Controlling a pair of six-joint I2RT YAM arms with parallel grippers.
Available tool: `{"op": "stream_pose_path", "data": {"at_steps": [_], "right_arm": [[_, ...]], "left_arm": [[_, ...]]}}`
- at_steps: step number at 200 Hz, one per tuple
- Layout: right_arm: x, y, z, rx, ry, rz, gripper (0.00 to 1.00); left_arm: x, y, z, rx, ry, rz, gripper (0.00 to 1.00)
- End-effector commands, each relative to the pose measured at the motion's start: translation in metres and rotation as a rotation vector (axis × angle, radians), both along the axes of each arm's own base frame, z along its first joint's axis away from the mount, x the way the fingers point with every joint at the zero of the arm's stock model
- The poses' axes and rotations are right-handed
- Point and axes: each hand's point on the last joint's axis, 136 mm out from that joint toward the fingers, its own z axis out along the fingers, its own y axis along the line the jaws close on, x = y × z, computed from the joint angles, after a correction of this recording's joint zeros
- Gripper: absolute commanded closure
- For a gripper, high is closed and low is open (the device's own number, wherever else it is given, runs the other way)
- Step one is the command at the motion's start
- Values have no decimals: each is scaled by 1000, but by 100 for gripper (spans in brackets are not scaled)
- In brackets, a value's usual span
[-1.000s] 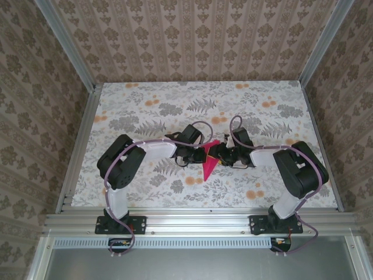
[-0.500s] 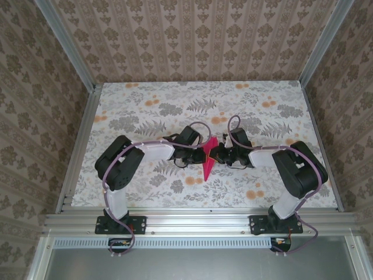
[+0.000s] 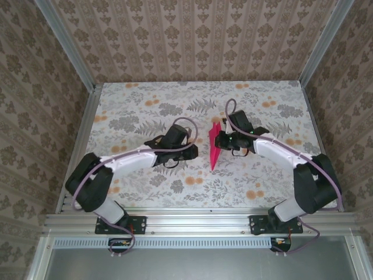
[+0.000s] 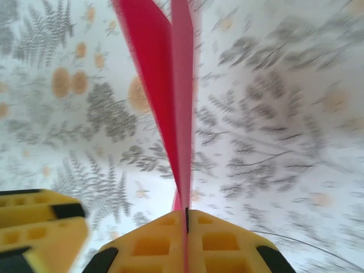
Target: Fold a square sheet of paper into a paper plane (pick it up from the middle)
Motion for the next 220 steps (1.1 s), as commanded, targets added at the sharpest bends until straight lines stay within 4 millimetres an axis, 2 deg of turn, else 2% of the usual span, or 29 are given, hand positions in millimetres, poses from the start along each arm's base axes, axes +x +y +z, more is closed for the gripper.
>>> {"op": "stream_pose_path", "data": {"at_steps": [1, 22, 38, 51, 80, 99, 127, 162, 168, 184, 190, 207, 220], "right_arm": [[-29, -66, 10, -540, 23, 77, 95], [-28, -80, 23, -766, 19, 117, 92], [-26, -78, 26, -871, 11, 144, 92], [-25, -68, 20, -910, 18, 177, 92], [-24, -37, -10, -939, 62, 221, 91], [-25, -13, -34, -967, 82, 255, 91], [-29, 22, -55, -988, 80, 295, 88], [-48, 64, -82, -835, 153, 342, 83], [-53, 71, -87, -791, 176, 354, 79], [-64, 90, -88, -669, 216, 388, 56], [-67, 97, -86, -623, 220, 405, 53], [-71, 107, -67, -531, 193, 428, 44], [-71, 105, -47, -496, 147, 426, 36]], "left_arm": [[5, 49, -12, 131, -25, 165, 74], [7, 76, -6, 142, -53, 270, 71], [6, 98, -2, 172, -72, 352, 70], [4, 113, 2, 191, -88, 406, 69], [-2, 137, 10, 202, -119, 482, 66], [-5, 144, 17, 193, -132, 501, 65], [-10, 153, 22, 183, -147, 521, 62], [-12, 160, 26, 180, -160, 531, 60], [-13, 160, 27, 180, -159, 529, 60], [-13, 159, 26, 178, -155, 522, 59], [-14, 158, 26, 177, -153, 516, 59], [-14, 154, 24, 174, -144, 496, 57], [-14, 151, 21, 175, -134, 481, 57]]}}
